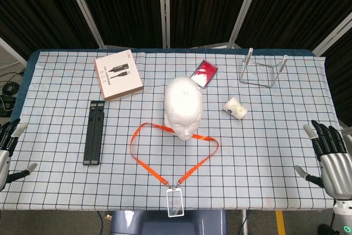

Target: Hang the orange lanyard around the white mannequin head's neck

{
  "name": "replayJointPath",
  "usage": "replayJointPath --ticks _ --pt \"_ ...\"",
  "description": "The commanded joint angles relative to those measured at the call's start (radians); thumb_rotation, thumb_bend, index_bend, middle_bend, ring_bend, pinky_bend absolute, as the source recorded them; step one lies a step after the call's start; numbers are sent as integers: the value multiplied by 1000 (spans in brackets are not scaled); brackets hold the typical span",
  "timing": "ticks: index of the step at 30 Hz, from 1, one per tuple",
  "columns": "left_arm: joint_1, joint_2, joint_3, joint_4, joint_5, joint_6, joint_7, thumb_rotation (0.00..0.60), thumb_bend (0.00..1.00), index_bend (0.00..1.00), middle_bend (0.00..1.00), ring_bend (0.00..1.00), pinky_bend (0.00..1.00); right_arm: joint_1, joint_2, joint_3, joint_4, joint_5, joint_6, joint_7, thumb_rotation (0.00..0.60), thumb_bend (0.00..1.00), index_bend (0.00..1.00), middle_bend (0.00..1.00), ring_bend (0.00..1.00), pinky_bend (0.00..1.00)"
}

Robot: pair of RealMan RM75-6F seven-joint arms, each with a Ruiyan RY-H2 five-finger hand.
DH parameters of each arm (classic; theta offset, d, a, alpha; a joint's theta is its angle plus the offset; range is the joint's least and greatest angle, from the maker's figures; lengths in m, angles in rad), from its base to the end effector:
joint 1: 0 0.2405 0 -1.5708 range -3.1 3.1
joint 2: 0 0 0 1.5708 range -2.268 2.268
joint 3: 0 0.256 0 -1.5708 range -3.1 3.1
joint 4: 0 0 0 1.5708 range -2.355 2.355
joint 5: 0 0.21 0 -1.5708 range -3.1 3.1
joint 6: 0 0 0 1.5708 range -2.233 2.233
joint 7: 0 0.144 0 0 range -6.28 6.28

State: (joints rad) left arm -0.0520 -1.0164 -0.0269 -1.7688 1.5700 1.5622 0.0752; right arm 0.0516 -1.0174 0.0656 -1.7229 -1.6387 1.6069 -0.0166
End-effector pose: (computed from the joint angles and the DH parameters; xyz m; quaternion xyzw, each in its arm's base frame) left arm -0.2812 0.1644 0.1807 -0.6025 -0.3598 -0.4027 0.5877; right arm -0.2752 -0.1709 0.1911 0.6032 -0.3240 0.4444 0.5776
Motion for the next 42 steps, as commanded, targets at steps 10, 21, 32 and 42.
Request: replayJointPath --ticks 10,21,32,42 --pt "-8 -13 -4 20 -7 -13 0 600 0 0 0 0 0 34 -12 -8 7 32 -91 24 600 0 76 0 0 0" --pt "-32 -29 -19 30 -63 -69 8 600 0 0 0 0 0 310 -108 62 27 206 -551 -84 600 126 414 0 0 0" --pt "-49 -56 -39 67 -144 -116 32 600 0 0 0 0 0 526 -351 133 152 470 -773 -281 600 252 449 0 0 0" --pt "-59 -67 -43 86 -167 -138 38 600 0 0 0 0 0 610 -487 128 216 611 -783 -407 600 327 474 0 0 0"
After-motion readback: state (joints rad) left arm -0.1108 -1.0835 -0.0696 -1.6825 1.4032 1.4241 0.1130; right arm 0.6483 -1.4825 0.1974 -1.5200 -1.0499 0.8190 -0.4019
